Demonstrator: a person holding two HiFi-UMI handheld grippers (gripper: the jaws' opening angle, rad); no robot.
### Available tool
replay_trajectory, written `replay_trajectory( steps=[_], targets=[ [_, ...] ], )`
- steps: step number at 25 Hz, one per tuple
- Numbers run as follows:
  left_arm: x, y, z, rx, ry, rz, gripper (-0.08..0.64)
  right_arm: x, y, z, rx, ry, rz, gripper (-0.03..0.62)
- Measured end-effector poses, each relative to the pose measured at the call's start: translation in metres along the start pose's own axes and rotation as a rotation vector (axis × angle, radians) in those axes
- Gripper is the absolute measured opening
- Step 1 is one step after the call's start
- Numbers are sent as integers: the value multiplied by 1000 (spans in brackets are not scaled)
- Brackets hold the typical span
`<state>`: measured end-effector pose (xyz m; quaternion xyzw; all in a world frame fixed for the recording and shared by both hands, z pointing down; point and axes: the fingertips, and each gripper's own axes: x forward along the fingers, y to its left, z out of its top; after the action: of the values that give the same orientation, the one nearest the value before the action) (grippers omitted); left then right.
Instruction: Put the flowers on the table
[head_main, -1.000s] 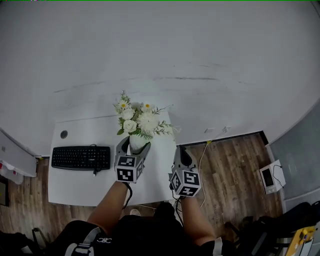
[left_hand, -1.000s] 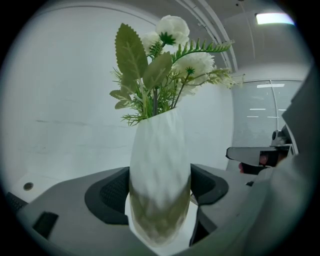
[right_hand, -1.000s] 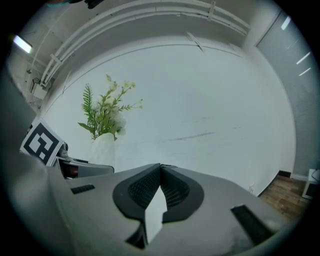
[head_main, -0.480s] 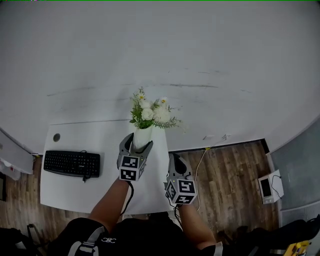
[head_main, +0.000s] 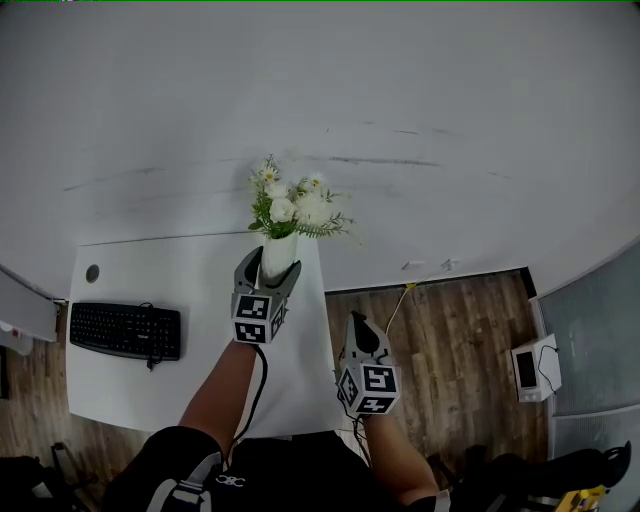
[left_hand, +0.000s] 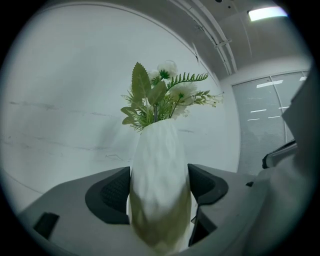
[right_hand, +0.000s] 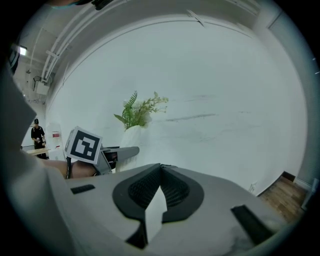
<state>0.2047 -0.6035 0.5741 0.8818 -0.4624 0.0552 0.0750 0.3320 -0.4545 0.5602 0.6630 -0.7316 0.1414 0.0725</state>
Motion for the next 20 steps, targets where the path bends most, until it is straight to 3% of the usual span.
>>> replay_trajectory(
  steps=[8,20],
  targets=[
    [57,10,-23,9,-19,-4,367,27,-21,-15,-11,47,-2,5],
    [119,49,-47,37,-19,62,367,44,-46,-39,-18,104,-27,5]
  ],
)
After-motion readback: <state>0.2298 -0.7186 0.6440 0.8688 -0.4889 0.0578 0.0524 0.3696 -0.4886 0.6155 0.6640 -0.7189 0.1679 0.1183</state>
